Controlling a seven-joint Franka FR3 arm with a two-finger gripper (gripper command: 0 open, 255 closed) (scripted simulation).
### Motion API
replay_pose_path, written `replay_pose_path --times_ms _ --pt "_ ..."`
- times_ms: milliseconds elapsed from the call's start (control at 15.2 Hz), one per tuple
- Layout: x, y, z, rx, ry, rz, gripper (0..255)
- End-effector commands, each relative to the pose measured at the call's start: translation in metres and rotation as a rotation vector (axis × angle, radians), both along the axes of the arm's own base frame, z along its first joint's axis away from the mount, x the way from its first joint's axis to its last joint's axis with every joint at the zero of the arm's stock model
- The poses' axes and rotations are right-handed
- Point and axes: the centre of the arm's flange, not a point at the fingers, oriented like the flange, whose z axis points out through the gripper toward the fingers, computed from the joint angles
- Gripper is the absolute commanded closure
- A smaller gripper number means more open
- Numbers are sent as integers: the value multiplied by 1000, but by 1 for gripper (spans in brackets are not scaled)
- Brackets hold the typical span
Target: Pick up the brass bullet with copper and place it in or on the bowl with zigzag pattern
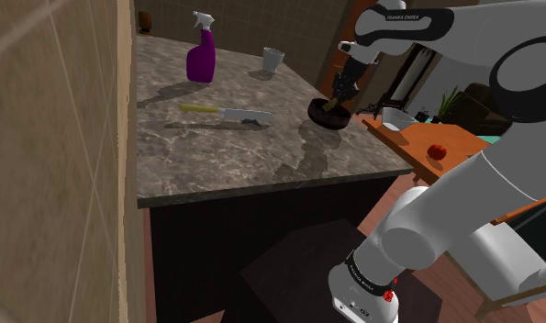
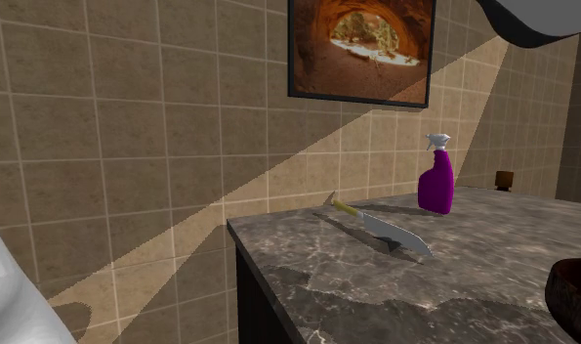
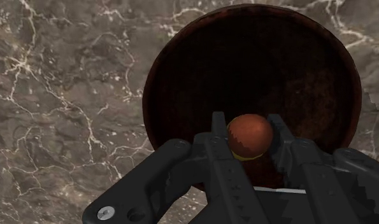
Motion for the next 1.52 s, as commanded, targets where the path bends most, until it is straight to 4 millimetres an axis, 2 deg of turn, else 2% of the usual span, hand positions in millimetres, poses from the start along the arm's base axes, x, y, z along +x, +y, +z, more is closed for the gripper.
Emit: replay_pose_path --times_ms 0,264,330,660,924,1452 --pt "0 0 -1 0 0 0 255" --pt "0 0 -1 0 0 0 255" --pt "0 0 -1 0 0 0 0" --pt "0 0 -1 0 0 0 0" --pt "-5 1 49 0 0 0 0" --pt "-5 1 49 0 0 0 0"
